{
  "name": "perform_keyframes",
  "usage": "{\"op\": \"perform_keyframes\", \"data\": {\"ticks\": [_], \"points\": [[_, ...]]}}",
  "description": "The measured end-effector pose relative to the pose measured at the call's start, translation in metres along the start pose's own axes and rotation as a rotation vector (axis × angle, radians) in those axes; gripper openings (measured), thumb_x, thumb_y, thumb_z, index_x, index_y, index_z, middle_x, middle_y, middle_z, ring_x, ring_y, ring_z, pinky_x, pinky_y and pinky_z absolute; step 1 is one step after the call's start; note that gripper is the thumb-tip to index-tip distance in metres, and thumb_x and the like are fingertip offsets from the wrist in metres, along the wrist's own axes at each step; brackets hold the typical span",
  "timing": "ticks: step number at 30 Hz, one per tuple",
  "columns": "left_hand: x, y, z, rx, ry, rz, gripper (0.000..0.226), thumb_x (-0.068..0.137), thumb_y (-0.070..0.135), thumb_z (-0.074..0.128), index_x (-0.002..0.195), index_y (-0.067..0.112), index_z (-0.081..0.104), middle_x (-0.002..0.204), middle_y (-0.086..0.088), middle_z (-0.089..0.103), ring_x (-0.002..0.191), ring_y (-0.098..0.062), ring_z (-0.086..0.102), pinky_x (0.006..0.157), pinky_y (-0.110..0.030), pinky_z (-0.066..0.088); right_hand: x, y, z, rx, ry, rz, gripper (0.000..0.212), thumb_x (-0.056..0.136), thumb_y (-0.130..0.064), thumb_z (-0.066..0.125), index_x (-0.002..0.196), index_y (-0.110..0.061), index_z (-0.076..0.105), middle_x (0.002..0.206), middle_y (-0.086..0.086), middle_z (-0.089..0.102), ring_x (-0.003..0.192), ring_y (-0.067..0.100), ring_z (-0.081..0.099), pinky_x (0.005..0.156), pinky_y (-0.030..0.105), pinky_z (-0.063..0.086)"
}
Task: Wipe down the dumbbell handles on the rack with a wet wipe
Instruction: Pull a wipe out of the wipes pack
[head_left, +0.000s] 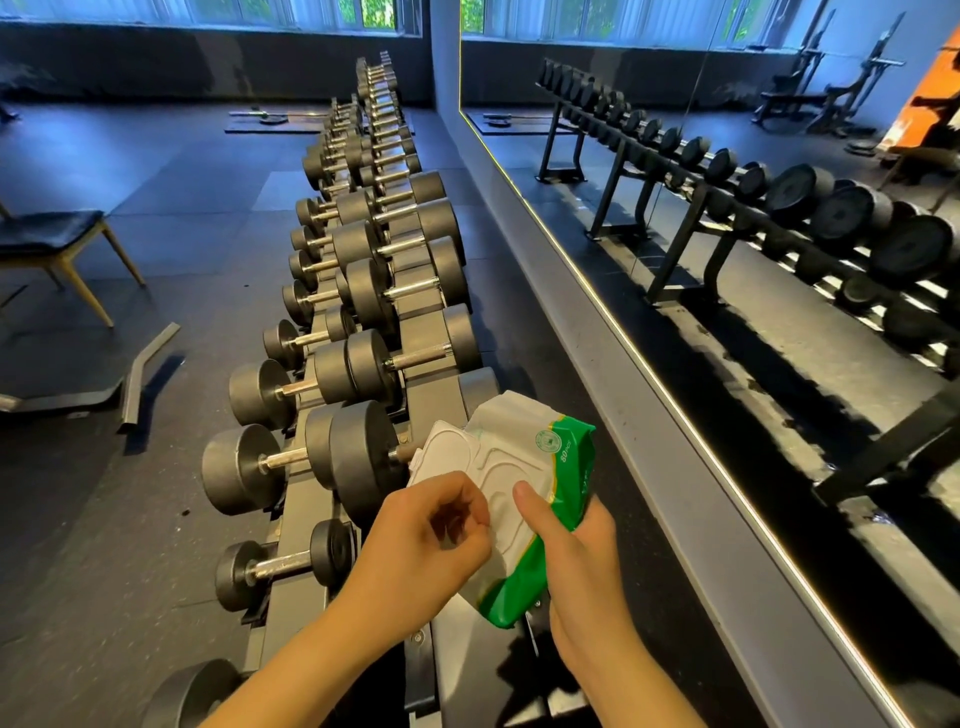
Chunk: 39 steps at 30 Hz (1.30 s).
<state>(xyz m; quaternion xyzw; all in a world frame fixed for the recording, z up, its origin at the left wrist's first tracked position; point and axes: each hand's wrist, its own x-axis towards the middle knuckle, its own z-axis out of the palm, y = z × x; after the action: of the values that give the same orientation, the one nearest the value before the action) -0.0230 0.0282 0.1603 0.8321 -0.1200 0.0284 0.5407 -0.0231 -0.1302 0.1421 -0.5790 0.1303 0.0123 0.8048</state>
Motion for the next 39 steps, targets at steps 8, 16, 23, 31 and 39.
{"op": "perform_keyframes", "data": {"ticks": [8,16,23,31,39], "points": [[0.004,0.001,0.002,-0.008,0.04,-0.048,0.016,0.089,0.013,0.075,0.089,0.029,0.072,0.076,0.0,0.066,0.066,-0.017,0.058,0.066,-0.028,0.051,-0.002,-0.002,0.004,-0.065,-0.03,-0.067,0.042,0.088,-0.014,0.074,0.128,-0.019,0.063,0.114,0.002,0.076,0.105,0.019,0.073,0.093,0.045,0.058],[0.008,0.001,-0.011,-0.319,-0.047,-0.156,0.032,0.083,-0.013,0.069,0.074,0.017,0.072,0.081,-0.014,0.063,0.076,-0.017,0.059,0.074,-0.025,0.053,-0.003,-0.005,0.003,0.01,-0.02,-0.076,0.053,0.073,-0.028,0.077,0.124,-0.021,0.064,0.111,-0.001,0.077,0.104,0.02,0.073,0.092,0.045,0.057],[0.007,-0.002,-0.015,-0.356,-0.053,-0.144,0.014,0.078,0.003,0.065,0.079,0.016,0.07,0.088,-0.017,0.065,0.08,-0.022,0.062,0.074,-0.026,0.053,-0.005,-0.005,0.003,-0.079,-0.038,-0.131,0.045,0.081,-0.021,0.076,0.124,-0.023,0.063,0.111,-0.004,0.076,0.104,0.016,0.073,0.09,0.041,0.059],[0.006,0.005,-0.019,0.018,-0.018,-0.021,0.023,0.089,0.011,0.075,0.09,0.034,0.076,0.09,0.009,0.066,0.081,-0.015,0.061,0.073,-0.023,0.051,-0.006,-0.002,0.0,-0.208,-0.047,-0.199,0.043,0.089,-0.016,0.074,0.129,-0.022,0.061,0.116,-0.005,0.074,0.107,0.013,0.071,0.087,0.034,0.06],[0.013,0.01,-0.021,0.176,-0.065,-0.047,0.011,0.088,0.024,0.078,0.083,0.032,0.073,0.088,0.018,0.066,0.086,-0.006,0.062,0.074,-0.017,0.049,-0.008,-0.001,-0.001,-0.227,-0.066,-0.162,0.04,0.089,-0.019,0.074,0.126,-0.025,0.062,0.112,-0.007,0.074,0.104,0.011,0.072,0.086,0.034,0.061]]}}
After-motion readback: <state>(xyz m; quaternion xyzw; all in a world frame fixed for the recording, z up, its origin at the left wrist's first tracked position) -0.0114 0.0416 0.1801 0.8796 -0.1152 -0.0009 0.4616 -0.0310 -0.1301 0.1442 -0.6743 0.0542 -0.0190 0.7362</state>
